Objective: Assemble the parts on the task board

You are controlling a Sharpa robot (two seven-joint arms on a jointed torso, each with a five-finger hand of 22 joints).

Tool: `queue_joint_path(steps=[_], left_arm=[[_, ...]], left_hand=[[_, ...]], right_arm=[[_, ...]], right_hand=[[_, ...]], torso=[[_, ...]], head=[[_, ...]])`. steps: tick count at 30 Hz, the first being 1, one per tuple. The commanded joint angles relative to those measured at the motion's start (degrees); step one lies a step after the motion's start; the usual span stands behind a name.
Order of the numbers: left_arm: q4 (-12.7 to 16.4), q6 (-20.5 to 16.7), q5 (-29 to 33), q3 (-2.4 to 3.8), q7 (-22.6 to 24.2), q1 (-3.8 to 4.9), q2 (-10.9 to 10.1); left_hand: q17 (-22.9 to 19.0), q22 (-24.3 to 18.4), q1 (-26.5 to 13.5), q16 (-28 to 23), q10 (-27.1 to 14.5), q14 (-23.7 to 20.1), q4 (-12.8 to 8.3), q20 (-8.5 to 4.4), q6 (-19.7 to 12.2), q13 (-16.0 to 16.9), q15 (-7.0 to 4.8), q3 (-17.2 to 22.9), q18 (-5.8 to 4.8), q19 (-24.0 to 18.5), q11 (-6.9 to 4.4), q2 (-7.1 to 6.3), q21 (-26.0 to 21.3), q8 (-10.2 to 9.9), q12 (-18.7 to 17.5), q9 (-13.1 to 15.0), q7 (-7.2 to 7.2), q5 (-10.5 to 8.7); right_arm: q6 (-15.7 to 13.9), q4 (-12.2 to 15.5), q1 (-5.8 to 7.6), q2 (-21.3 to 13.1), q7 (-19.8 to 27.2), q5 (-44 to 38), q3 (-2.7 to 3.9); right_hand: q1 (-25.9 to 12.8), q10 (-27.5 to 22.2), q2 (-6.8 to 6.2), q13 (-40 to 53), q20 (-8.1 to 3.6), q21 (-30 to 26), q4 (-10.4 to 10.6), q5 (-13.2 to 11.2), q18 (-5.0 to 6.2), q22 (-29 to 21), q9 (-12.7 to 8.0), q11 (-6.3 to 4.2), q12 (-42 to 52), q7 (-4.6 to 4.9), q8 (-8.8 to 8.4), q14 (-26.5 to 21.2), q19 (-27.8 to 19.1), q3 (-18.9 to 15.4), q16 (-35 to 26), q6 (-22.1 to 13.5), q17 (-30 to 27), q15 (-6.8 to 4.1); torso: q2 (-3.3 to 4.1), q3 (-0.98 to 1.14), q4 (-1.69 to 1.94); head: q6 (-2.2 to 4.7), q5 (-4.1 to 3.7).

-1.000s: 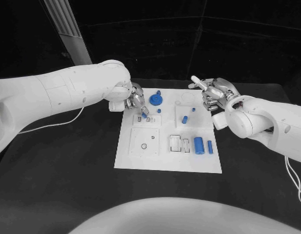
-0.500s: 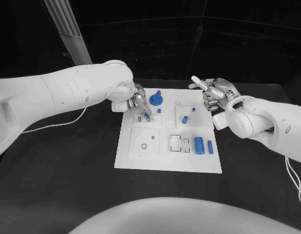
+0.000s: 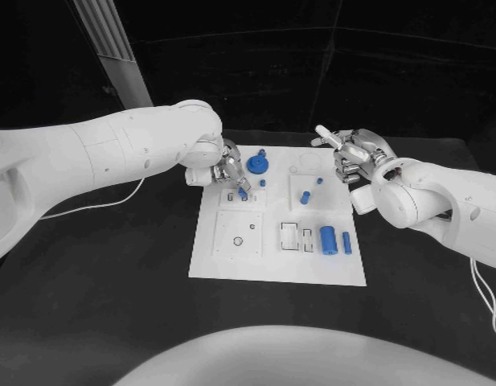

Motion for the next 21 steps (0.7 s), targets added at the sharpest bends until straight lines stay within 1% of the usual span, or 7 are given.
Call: queue_joint_path(steps=[1, 4, 11, 16, 21], left_arm=[[-0.1, 0.8, 0.3, 0.01, -1.5, 0.07, 0.1], [0.0, 0.8, 0.3, 0.01, -1.7, 0.07, 0.0], [0.0, 0.8, 0.3, 0.01, -1.8, 0.07, 0.0], [-0.2, 1.0, 0.3, 0.00, -2.0, 0.06, 0.1], [-0.5, 1.0, 0.3, 0.00, -2.3, 0.04, 0.3]], left_hand=[[15.1, 15.1, 0.1, 0.2, 5.9, 6.1, -0.1, -0.29, 0.1, 15.1, -0.07, 0.3, -0.38, 6.0, -0.26, 0.82, 0.2, 0.1, 0.1, 3.2, -0.49, -0.34], [15.1, 15.1, 0.3, 0.2, 5.9, 6.1, -0.3, -0.26, 0.0, 15.1, -0.07, 0.6, -0.38, 6.0, -0.29, 0.91, 0.2, 0.2, 0.1, 3.3, -0.53, -0.57], [15.1, 15.1, 0.9, 0.2, 5.9, 6.1, -0.9, -0.21, 0.0, 15.1, -0.08, 1.4, -0.38, 6.0, -0.27, 1.11, 0.2, 0.3, 0.1, 3.5, -0.47, -0.66], [15.1, 15.1, 0.9, 0.2, 5.9, 6.1, -0.9, -0.20, 0.0, 15.1, -0.06, 1.6, -0.38, 6.0, -0.24, 1.23, 0.2, 0.3, 0.1, 3.6, -0.41, -0.67], [15.1, 15.1, 0.4, 0.2, 5.9, 6.1, -0.5, -0.16, 0.0, 15.1, 0.03, 1.9, -0.38, 6.0, -0.11, 1.43, 0.2, 0.2, 0.1, 3.7, -0.27, -0.79]], right_arm=[[0.2, 0.0, 0.09, 0.0, 0.3, -0.1, 0.03], [0.2, 0.0, 0.09, 0.0, 0.2, -0.1, 0.03], [0.2, 0.0, 0.09, 0.1, 0.2, -0.1, 0.03], [0.2, 0.0, 0.09, 0.1, 0.3, -0.1, 0.03], [0.2, 0.0, 0.09, 0.0, 0.2, -0.1, 0.03]], right_hand=[[0.5, 6.0, 0.05, 15.1, -0.33, 0.2, 0.3, 0.4, -0.41, 15.1, 0.0, -0.16, 0.1, 2.56, 0.19, 6.2, 5.9, 0.1, 0.1, -0.5, 15.1, -0.25], [0.5, 6.0, 0.05, 15.1, -0.33, 0.2, 0.3, 0.4, -0.41, 15.1, 0.0, -0.16, 0.1, 2.56, 0.19, 6.2, 5.9, 0.1, 0.1, -0.5, 15.1, -0.25], [0.5, 6.0, 0.05, 15.1, -0.33, 0.2, 0.3, 0.4, -0.41, 15.1, 0.0, -0.16, 0.1, 2.56, 0.19, 6.2, 5.9, 0.1, 0.1, -0.5, 15.1, -0.25], [0.5, 6.0, 0.08, 15.1, -0.32, 0.2, 0.3, 0.4, -0.41, 15.1, -0.1, -0.16, 0.1, 2.57, 0.20, 6.2, 5.9, 0.1, 0.1, -0.5, 15.1, -0.24], [0.5, 6.0, 0.08, 15.1, -0.32, 0.2, 0.3, 0.4, -0.41, 15.1, -0.1, -0.16, 0.1, 2.57, 0.20, 6.2, 5.9, 0.1, 0.1, -0.5, 15.1, -0.24]], torso=[[0.00, 0.00, 0.03], [0.00, 0.01, 0.09], [-0.02, -0.01, -0.01], [-0.01, -0.02, -0.08], [0.00, 0.00, -0.06]], head=[[-0.01, 0.11], [-0.01, 0.08], [-0.01, 0.13], [-0.01, 0.16], [-0.01, 0.06]])
